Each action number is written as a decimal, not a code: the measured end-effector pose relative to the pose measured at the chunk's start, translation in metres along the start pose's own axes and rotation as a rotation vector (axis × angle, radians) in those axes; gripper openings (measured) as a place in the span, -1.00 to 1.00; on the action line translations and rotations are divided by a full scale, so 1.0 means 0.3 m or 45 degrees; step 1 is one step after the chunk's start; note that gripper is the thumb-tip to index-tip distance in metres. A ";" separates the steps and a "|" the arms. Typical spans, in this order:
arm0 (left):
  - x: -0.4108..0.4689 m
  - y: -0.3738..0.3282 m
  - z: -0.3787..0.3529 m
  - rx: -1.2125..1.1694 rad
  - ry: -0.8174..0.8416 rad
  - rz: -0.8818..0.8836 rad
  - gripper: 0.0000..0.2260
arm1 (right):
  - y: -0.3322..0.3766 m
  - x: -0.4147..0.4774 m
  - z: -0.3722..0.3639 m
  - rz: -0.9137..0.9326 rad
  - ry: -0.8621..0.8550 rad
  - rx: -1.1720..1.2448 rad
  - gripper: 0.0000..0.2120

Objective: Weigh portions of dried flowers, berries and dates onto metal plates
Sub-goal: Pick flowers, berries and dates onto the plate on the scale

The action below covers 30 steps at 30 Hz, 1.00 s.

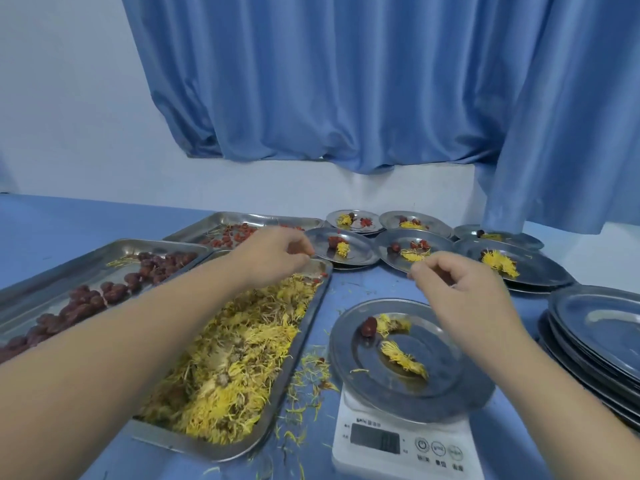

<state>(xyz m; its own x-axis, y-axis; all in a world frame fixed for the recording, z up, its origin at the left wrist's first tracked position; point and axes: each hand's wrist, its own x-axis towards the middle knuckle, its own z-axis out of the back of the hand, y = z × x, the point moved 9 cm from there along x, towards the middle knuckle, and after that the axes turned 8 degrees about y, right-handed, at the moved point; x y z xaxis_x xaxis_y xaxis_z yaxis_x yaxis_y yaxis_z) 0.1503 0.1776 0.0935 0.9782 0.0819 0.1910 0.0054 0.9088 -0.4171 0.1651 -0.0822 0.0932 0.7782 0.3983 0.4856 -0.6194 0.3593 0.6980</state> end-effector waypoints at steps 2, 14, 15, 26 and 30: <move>0.024 0.071 0.074 0.013 -0.103 0.074 -0.91 | 0.001 0.061 -0.010 0.007 0.042 -0.026 -0.77; 0.369 0.430 0.060 0.341 0.071 0.407 -0.78 | -0.136 0.265 -0.109 -0.027 0.203 -0.097 -0.86; 0.401 0.444 0.035 0.366 0.125 0.411 -0.77 | -0.151 0.267 -0.109 -0.026 0.194 -0.094 -0.85; 0.580 0.574 -0.141 0.724 0.494 0.569 -0.82 | -0.184 0.267 -0.112 0.032 0.206 -0.122 -0.82; 0.584 0.582 -0.149 0.732 0.516 0.638 -0.79 | -0.182 0.281 -0.088 0.056 0.162 -0.097 -0.80</move>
<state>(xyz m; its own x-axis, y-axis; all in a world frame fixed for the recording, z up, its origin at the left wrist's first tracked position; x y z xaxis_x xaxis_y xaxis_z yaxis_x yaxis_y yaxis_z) 0.3319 0.3324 0.0145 0.8365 0.4754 -0.2724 -0.4453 0.8796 0.1675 0.2619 -0.0461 0.0821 0.7337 0.5171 0.4408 -0.6624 0.4002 0.6333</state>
